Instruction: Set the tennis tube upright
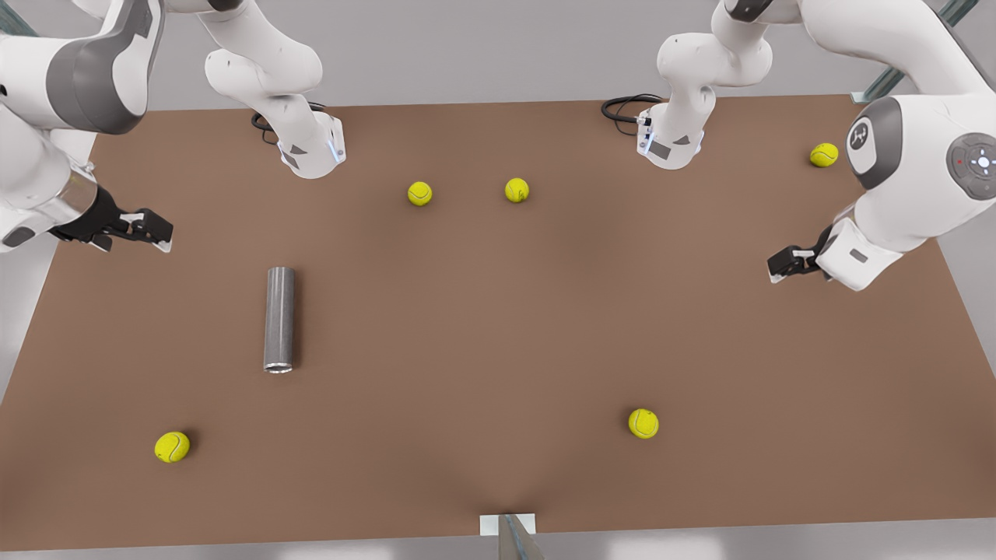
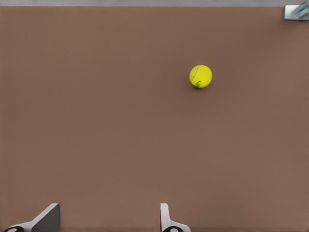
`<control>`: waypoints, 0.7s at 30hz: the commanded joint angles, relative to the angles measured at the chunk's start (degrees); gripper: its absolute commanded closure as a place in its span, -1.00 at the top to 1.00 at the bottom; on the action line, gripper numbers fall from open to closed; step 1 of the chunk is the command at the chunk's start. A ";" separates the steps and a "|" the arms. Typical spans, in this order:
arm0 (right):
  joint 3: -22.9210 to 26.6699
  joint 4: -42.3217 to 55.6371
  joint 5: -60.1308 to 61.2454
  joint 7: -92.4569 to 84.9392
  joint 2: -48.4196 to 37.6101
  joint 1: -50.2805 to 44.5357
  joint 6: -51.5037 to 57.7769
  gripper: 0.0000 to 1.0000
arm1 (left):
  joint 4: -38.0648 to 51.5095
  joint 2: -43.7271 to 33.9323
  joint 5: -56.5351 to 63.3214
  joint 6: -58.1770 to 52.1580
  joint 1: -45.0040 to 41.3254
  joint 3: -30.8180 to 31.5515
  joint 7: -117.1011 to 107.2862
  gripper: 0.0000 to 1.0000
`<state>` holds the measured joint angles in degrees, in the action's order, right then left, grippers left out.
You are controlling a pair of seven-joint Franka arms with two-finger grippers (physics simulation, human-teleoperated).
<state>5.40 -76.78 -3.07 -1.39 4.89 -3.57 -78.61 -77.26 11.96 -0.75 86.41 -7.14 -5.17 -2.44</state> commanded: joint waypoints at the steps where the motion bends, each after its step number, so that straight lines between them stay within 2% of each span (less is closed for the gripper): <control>1: 0.04 -0.03 -0.01 -0.19 0.03 0.14 -0.32 1.00 | 0.00 -0.18 0.05 -0.45 0.02 -0.01 0.41 1.00; 3: 0.04 -0.03 -0.01 -0.02 0.64 0.05 0.12 1.00 | -0.09 -0.18 0.05 -0.45 0.02 -0.01 0.41 1.00; 7: -1.01 -9.16 0.34 0.60 8.47 -0.74 -3.74 1.00 | -0.35 -0.09 -0.04 -0.27 0.02 -0.27 0.50 1.00; 10: -1.89 -22.44 0.17 0.51 8.47 -0.65 -24.21 1.00 | -0.44 0.26 -0.39 -0.01 0.19 -0.45 0.59 1.00; 15: -2.42 -38.26 0.17 0.51 7.15 -1.18 -49.88 1.00 | -0.44 0.35 -0.48 -0.36 0.19 -0.71 0.68 1.00; 19: -2.33 -43.45 0.25 0.51 8.03 -0.92 -57.71 1.00 | -0.53 0.61 -0.48 -0.45 0.19 -0.71 0.50 1.00; 21: -2.24 -43.19 0.43 0.42 10.66 -0.56 -58.33 1.00 | -0.53 0.87 -0.48 -0.45 0.19 -0.71 0.50 1.00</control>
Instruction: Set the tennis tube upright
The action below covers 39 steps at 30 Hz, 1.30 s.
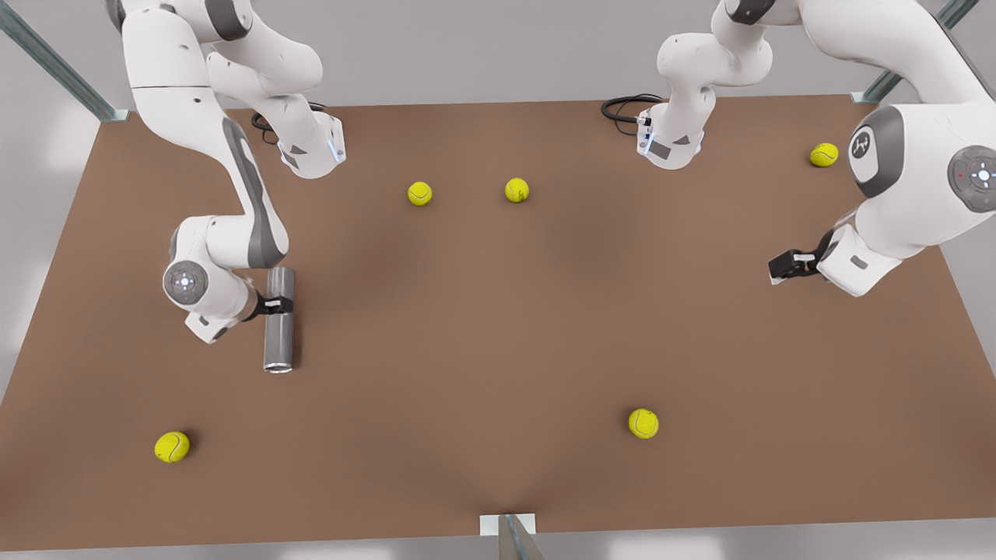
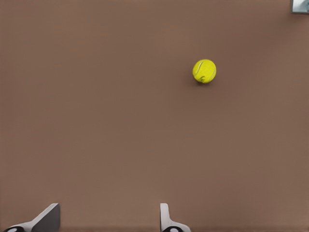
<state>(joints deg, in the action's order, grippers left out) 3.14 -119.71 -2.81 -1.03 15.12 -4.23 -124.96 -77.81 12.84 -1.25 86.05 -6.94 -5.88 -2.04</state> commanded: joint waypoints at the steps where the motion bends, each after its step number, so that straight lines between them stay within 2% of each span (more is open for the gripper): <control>1: 0.11 -0.35 0.17 0.15 1.40 0.36 -11.71 1.00 | 0.03 0.07 -0.07 0.00 0.00 -0.01 0.11 1.00; 5: 0.81 -1.40 0.61 0.24 4.39 1.15 -11.36 1.00 | 0.03 0.25 -0.07 -0.09 -0.09 0.08 0.11 1.00; 11: 0.81 -4.48 1.05 0.06 4.22 1.41 -9.44 1.00 | -0.06 0.87 -0.07 -0.09 -0.09 0.08 0.11 1.00; 14: 0.81 -4.39 1.05 -0.38 4.39 1.59 -6.53 1.00 | -0.06 1.13 -0.07 0.00 -0.09 0.08 0.11 1.00; 24: 0.81 -3.43 1.14 -0.73 9.58 2.03 -6.62 1.00 | -0.06 1.39 -0.16 0.00 -0.09 0.08 -0.07 1.00; 38: 0.81 -2.11 1.14 -0.20 12.65 1.33 -5.65 1.00 | 0.11 2.01 -0.25 0.00 -0.09 0.17 -0.33 1.00; 39: 0.81 -2.11 1.05 -0.20 12.57 1.24 -5.65 0.87 | 0.11 2.01 -0.25 0.00 -0.09 0.17 -0.24 1.00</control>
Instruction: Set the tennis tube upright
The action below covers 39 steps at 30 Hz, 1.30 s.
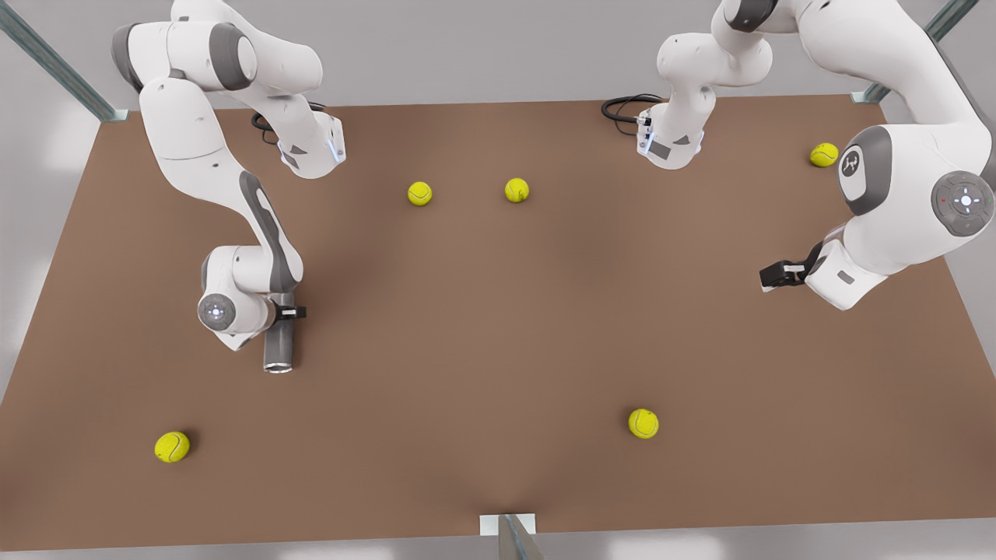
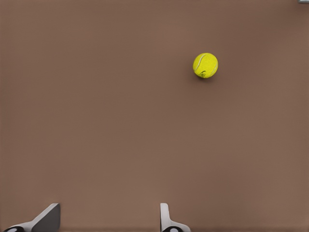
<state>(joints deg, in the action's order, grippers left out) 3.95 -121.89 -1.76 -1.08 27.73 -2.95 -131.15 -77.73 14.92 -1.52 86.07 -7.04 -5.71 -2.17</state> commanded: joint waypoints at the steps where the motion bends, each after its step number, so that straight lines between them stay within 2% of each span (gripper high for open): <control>1: 0.00 0.08 0.09 -0.15 0.05 -0.04 0.55 0.62 | 0.03 -0.07 0.03 -0.02 0.00 -0.01 -0.11 1.00; 4: 0.00 0.17 0.09 -0.23 -0.04 -0.04 0.63 0.50 | 0.12 -0.07 0.03 -0.02 0.00 -0.01 -0.11 1.00; 12: 0.00 2.01 0.00 -0.94 -0.57 0.14 4.67 0.49 | 0.21 -0.07 -0.06 -0.02 0.00 -0.01 -0.20 1.00; 16: -0.26 6.75 -0.09 -4.89 -0.92 -0.65 9.07 0.49 | 0.21 -0.07 -0.14 -0.02 0.00 -0.01 -0.20 1.00; 20: -1.75 13.70 -0.18 -6.65 -1.36 -8.82 10.57 0.49 | 0.21 -0.07 -0.15 -0.02 0.00 -0.01 -0.20 1.00; 24: -1.75 22.05 0.00 -7.96 -0.39 -22.45 11.01 0.49 | 0.12 0.02 -0.15 -0.02 0.09 -0.01 -0.20 1.00; 27: -1.67 33.65 -5.53 -13.77 4.88 -32.20 11.18 0.49 | 0.12 0.11 -0.15 0.06 0.09 -0.01 -0.20 1.00; 33: -1.67 50.26 -15.20 -23.17 17.80 -43.98 9.34 0.49 | 0.12 0.20 -0.15 0.06 0.09 -0.01 -0.29 1.00; 37: -1.67 51.06 -23.99 -25.81 21.49 -47.41 1.34 0.49 | 0.21 0.81 -0.23 0.06 0.00 -0.01 -0.38 1.00; 39: -1.67 51.14 -23.99 -27.83 22.37 -47.59 -1.12 0.49 | 0.21 0.90 -0.23 0.15 0.00 -0.01 -0.38 1.00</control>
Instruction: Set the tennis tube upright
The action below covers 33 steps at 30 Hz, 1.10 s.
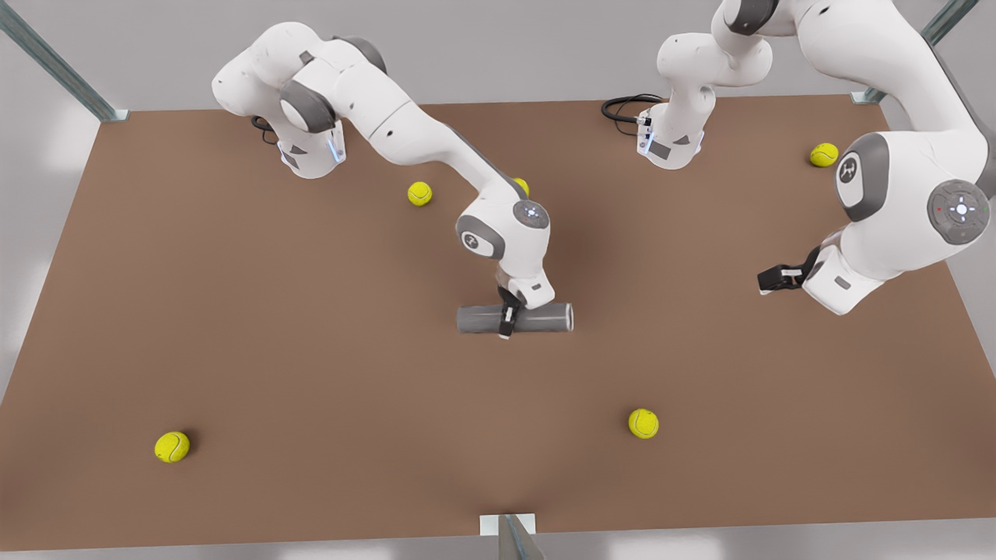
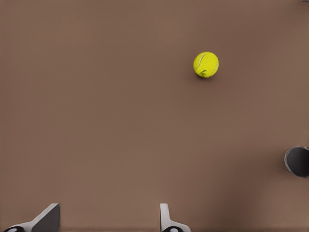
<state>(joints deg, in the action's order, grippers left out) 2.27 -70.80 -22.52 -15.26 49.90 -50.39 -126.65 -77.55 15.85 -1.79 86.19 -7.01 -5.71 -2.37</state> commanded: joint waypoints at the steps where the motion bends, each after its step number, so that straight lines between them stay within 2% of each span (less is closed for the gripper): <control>1: 0.01 0.83 -3.32 -14.62 1.42 -0.23 -5.89 0.49 | 0.03 0.06 -0.05 0.03 0.07 -0.01 -0.09 1.00; 4: 0.54 3.56 -3.32 -14.89 4.15 -1.02 -7.39 0.49 | 0.03 0.06 -0.05 -0.05 -0.02 -0.01 -0.09 1.00; 15: 2.83 3.21 -2.97 -13.83 6.61 -0.94 -7.91 0.50 | 0.03 0.50 -0.84 0.03 -0.02 0.26 -0.09 1.00; 18: 3.09 3.03 -2.71 -13.57 7.05 -0.76 -9.32 1.00 | 0.03 0.41 -0.76 -0.05 -0.10 0.26 -0.09 1.00; 24: 3.27 2.94 -2.71 -13.31 6.70 -0.94 -9.23 1.00 | 0.12 0.32 -1.19 -0.05 -0.28 0.61 0.00 1.00; 26: 3.27 2.86 -1.92 -13.31 5.47 -1.20 -8.62 1.00 | 0.03 0.50 -5.14 -0.05 -0.28 0.52 -0.09 1.00; 28: 2.74 -0.56 6.25 -13.22 -0.15 -2.96 -8.18 1.00 | 0.12 1.29 -8.39 0.12 -0.28 0.61 -0.26 1.00; 29: 1.60 -3.38 13.45 -11.99 -4.98 -4.54 -3.89 1.00 | 0.21 2.17 -10.68 0.30 -0.28 0.61 -0.35 1.00; 30: -1.12 -3.47 24.42 0.34 -11.65 -5.15 9.44 1.00 | 0.38 3.92 -14.54 0.47 -0.37 0.61 -0.35 1.00; 31: -1.22 -4.00 35.93 23.46 -17.80 -4.81 25.09 1.00 | 1.43 5.94 -15.96 1.70 -0.81 0.70 0.09 1.00; 32: -1.13 -4.35 40.43 32.53 -21.58 -3.93 32.22 1.00 | 1.96 7.26 -16.40 2.58 -1.07 1.31 0.09 1.00; 33: -0.43 -4.26 43.86 40.20 -26.16 0.80 41.45 1.00 | 2.05 8.76 -20.77 3.02 -1.07 1.92 0.62 1.00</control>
<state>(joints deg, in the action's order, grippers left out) 1.76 -74.82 6.28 -17.56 26.60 -50.27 -113.69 -75.77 24.03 -17.28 87.47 -7.95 -4.11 -2.33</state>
